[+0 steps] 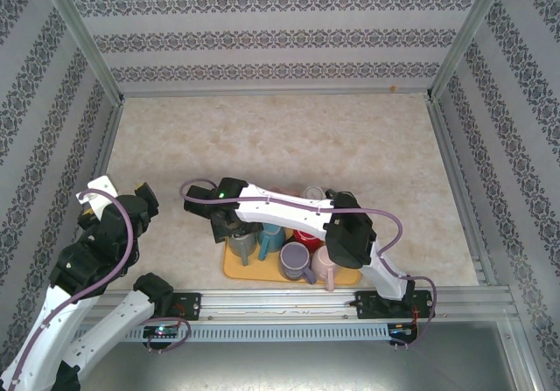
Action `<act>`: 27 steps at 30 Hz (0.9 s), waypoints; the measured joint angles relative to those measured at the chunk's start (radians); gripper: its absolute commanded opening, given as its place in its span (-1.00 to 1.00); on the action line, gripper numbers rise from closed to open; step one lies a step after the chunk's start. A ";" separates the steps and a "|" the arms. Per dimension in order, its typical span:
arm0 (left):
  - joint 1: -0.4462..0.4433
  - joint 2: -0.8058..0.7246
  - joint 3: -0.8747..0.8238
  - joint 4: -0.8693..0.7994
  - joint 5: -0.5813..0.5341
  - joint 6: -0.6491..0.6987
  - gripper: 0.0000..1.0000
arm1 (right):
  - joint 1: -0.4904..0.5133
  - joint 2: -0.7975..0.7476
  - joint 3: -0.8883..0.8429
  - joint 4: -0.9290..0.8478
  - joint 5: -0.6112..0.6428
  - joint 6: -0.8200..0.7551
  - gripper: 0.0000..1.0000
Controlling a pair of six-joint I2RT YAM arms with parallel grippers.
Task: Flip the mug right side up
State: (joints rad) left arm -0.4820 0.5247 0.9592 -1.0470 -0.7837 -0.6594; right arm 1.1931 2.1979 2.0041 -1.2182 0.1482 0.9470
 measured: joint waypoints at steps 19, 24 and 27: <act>0.013 -0.003 -0.006 0.012 0.001 0.000 0.99 | 0.000 0.013 0.005 -0.020 -0.002 -0.035 0.74; 0.013 -0.003 -0.009 0.018 0.001 0.001 0.99 | 0.001 0.014 0.005 -0.025 -0.005 -0.051 0.65; 0.014 -0.003 -0.011 0.024 0.002 0.004 0.99 | 0.000 0.015 0.005 -0.033 -0.003 -0.061 0.47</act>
State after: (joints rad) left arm -0.4679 0.5217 0.9482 -1.0233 -0.7822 -0.6556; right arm 1.1934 2.2131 2.0090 -1.2510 0.1448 0.8856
